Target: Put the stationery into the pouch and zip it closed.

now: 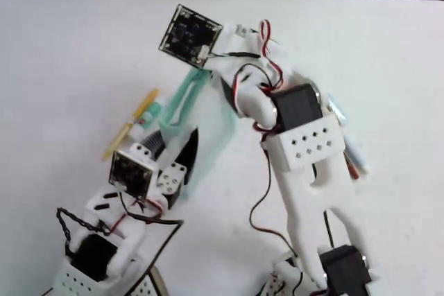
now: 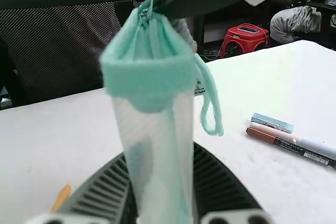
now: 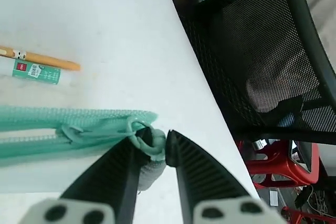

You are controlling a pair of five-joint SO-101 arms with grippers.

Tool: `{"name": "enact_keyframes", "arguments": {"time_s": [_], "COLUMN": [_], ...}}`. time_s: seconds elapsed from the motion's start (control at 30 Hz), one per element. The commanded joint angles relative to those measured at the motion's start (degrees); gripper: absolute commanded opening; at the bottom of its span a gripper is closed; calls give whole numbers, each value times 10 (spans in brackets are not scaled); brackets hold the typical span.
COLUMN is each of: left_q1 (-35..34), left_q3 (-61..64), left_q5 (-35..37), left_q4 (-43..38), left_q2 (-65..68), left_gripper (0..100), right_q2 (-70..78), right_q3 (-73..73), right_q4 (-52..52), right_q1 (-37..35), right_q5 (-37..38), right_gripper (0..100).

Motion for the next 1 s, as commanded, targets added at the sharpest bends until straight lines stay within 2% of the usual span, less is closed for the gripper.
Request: {"name": "enact_keyframes", "arguments": {"time_s": [0.0,0.43,0.67,0.97], "left_q1": [7,7,7,7], "left_q3": [4,4,4,4], "left_q5": [-8,-8,-8,-8], "left_q4": [4,1,2,2], "left_q2": [3,3,3,3], "left_gripper": [63,63,63,63], "right_q2": [17,30,11,-40], "right_q3": [-9,-8,-18,-18], "right_q4": [-33,-89,-85,-31], "right_q1": [62,95,94,89], "right_q5": [-4,-4,-68,-72], "right_gripper": [18,18,18,21]}}
